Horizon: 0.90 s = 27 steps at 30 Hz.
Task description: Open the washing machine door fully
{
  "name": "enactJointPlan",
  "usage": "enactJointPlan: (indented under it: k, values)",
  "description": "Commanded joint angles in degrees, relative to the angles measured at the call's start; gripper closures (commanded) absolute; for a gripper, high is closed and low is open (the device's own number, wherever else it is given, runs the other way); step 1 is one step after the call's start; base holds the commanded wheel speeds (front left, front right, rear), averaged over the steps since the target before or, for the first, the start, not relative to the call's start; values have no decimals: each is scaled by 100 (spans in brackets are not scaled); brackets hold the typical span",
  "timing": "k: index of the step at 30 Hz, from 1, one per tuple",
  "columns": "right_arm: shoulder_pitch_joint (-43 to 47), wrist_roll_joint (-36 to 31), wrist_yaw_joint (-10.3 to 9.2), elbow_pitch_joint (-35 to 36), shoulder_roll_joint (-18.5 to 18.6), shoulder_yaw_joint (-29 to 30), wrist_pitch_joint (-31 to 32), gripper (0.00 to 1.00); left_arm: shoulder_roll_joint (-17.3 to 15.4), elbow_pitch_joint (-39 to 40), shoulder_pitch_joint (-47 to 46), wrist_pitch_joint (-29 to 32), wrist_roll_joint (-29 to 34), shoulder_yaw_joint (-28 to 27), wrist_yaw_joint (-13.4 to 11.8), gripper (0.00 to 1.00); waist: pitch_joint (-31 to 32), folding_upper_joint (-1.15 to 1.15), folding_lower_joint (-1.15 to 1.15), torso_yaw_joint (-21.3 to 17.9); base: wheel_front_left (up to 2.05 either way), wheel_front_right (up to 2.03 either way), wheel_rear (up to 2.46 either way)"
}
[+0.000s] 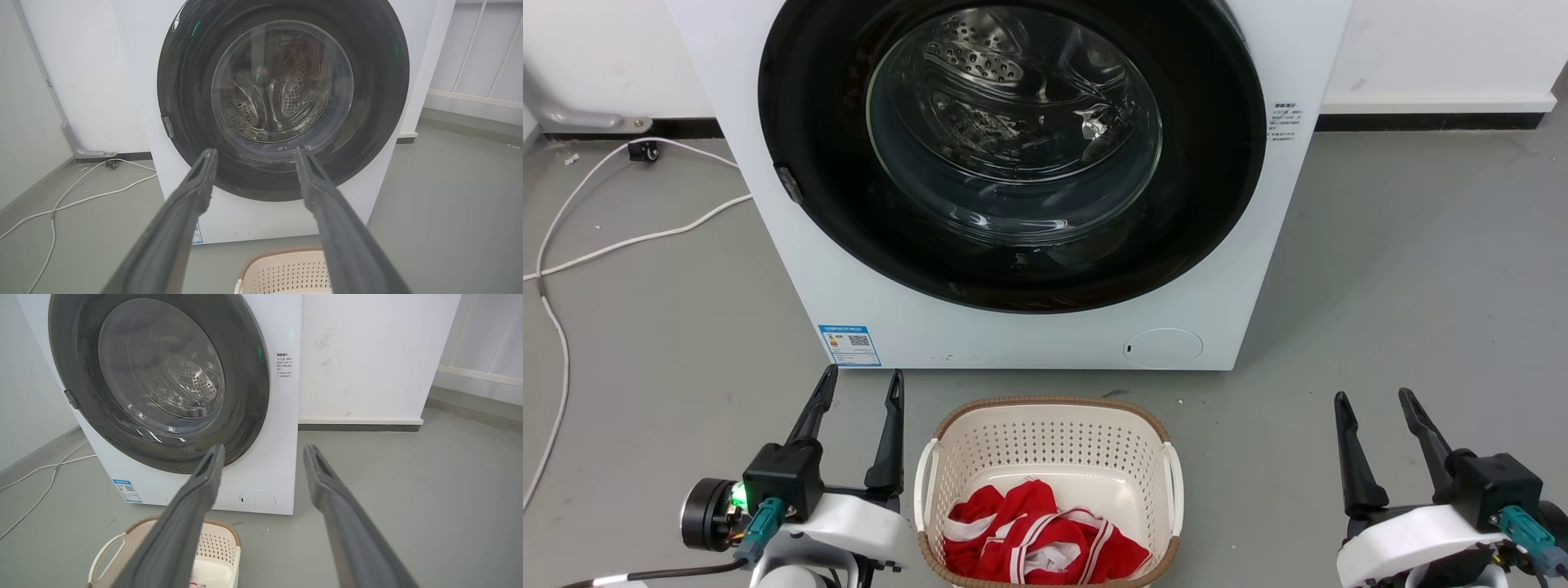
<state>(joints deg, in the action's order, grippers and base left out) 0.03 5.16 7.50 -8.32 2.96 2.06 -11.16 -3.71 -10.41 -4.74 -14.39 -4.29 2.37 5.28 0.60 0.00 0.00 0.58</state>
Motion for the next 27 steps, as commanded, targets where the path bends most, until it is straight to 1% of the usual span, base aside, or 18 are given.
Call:
enactJointPlan:
  k: [1, 5, 27]
  values:
    - [4, -122, -2, -10, -14, -6, -57, 0, -16, 0, -45, -53, 118, -7, -21, 0, 1, 0, 0, 5, 0, 0, 0]
    - [21, -262, -2, -19, -15, -5, -93, 0, -5, -19, -40, -97, 237, -9, -8, 0, 13, 0, 0, 23, 0, 0, 0]
    - [-34, -162, -2, -91, -15, 18, -103, 0, 38, -58, -25, -84, 188, -98, 52, 0, -9, 0, 0, 19, 0, 0, 0]
